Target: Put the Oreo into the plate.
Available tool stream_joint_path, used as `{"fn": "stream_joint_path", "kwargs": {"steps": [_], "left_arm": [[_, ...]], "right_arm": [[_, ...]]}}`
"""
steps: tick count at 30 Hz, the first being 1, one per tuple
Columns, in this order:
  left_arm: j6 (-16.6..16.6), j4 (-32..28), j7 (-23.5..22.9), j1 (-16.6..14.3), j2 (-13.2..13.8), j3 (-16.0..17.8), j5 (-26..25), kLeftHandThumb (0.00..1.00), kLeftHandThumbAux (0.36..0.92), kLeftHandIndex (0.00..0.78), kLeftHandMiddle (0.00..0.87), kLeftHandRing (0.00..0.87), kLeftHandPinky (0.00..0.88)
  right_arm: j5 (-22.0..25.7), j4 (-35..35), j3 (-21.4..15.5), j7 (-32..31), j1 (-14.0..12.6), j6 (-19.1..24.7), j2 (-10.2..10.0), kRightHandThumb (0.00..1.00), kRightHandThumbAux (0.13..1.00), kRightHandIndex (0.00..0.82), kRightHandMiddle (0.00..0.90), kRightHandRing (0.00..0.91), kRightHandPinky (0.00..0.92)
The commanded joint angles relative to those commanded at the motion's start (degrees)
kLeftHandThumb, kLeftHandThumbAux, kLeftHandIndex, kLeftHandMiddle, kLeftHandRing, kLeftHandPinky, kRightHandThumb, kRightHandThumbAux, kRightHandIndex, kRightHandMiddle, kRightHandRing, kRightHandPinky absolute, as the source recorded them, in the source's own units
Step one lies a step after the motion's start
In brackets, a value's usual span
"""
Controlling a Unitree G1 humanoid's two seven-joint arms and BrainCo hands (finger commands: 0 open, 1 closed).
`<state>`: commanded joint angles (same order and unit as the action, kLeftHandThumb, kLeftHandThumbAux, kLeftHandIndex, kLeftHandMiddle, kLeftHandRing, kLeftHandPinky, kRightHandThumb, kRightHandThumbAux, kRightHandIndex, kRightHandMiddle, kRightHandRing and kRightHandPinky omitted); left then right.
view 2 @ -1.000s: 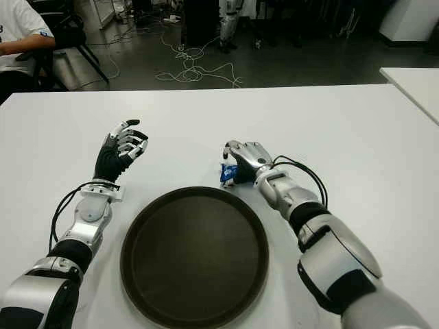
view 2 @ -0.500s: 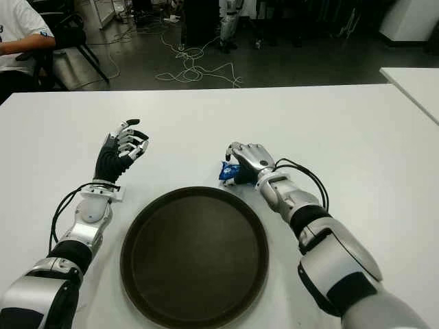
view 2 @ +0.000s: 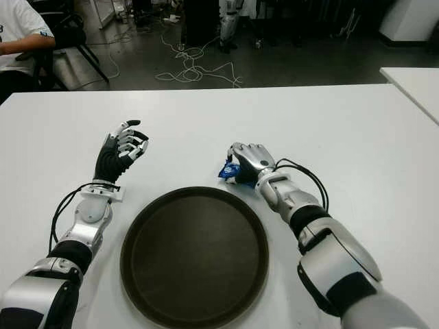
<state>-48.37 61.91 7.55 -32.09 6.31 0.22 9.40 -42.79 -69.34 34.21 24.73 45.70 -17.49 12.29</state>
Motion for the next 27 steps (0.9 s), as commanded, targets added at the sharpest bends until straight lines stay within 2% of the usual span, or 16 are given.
{"fn": "stream_joint_path", "kwargs": {"steps": [4,10,22,27], "left_arm": [[-0.1,0.1,0.3,0.0,0.0,-0.1,0.2,0.355,0.612,0.229,0.423,0.49,0.55],[-0.2,-0.1,0.7,0.1,0.0,-0.1,0.4,0.357,0.627,0.228,0.43,0.5,0.565],[0.2,-0.1,0.3,0.2,0.2,-0.1,0.3,0.339,0.595,0.217,0.423,0.488,0.548],[-0.3,0.0,0.4,0.2,0.1,-0.1,0.2,0.335,0.603,0.224,0.423,0.489,0.545]], "right_arm": [[0.8,0.2,-1.1,1.5,-0.3,-0.7,0.0,0.711,0.71,0.436,0.776,0.765,0.754],[2.2,0.3,-2.8,2.7,-0.7,-1.6,-0.1,0.724,0.708,0.439,0.815,0.81,0.807],[3.1,0.6,-4.5,2.5,-0.8,-2.0,0.0,0.727,0.708,0.44,0.823,0.826,0.817],[3.2,0.9,-4.5,2.4,-0.7,-1.4,0.1,0.725,0.708,0.44,0.821,0.825,0.809]]}}
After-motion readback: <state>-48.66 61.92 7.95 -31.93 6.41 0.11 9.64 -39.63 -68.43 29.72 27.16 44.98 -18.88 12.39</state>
